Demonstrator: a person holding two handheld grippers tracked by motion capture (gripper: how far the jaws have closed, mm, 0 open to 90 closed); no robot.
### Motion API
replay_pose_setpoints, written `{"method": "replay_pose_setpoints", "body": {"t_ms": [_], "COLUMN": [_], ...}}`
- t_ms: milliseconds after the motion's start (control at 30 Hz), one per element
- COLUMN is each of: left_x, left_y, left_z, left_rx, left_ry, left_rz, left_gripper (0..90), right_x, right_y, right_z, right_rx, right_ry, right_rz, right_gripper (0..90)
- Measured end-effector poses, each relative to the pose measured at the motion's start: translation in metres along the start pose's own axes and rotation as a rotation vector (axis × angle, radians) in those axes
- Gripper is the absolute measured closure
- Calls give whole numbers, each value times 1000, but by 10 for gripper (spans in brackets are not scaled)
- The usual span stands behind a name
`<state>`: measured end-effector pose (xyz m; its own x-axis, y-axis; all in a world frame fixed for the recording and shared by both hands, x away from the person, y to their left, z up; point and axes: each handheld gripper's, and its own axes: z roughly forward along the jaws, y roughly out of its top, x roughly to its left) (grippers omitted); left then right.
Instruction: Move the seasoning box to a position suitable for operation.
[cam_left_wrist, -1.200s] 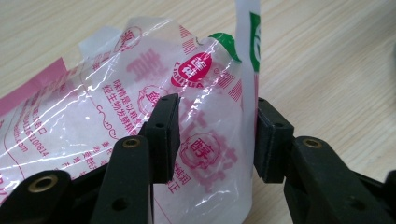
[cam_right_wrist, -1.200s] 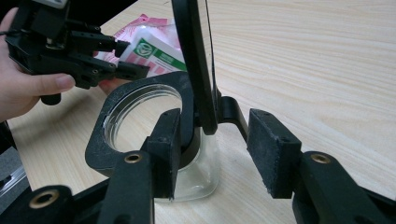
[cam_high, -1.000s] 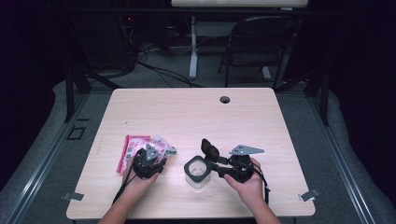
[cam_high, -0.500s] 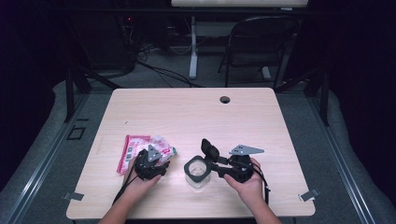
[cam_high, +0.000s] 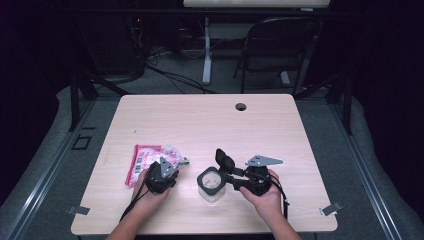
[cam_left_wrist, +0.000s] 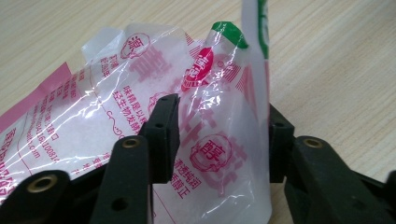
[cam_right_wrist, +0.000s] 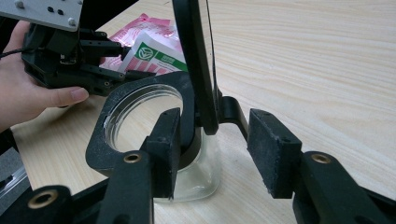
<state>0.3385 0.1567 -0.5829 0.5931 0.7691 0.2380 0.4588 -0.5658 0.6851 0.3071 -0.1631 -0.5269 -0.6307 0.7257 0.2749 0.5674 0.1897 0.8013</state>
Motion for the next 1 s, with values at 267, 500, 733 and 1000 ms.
{"method": "replay_pose_setpoints", "body": {"t_ms": [267,500,733,1000], "left_x": [0,5,17,35], "left_y": [2,5,12,17], "left_z": [-1,-6,-18,-35], "left_rx": [14,19,-13,-47], "left_ry": [-25,-75,-114,-123], "left_rz": [-4,-45,-104,-173], "left_gripper": [725,816,890,900], "right_x": [0,0,0,1], "right_y": [0,0,0,1], "right_z": [0,-1,-3,-5], "right_rx": [2,7,-11,-16], "right_ry": [0,-1,-6,-4], "right_rz": [2,0,-1,-6], "right_gripper": [542,543,545,545]}}
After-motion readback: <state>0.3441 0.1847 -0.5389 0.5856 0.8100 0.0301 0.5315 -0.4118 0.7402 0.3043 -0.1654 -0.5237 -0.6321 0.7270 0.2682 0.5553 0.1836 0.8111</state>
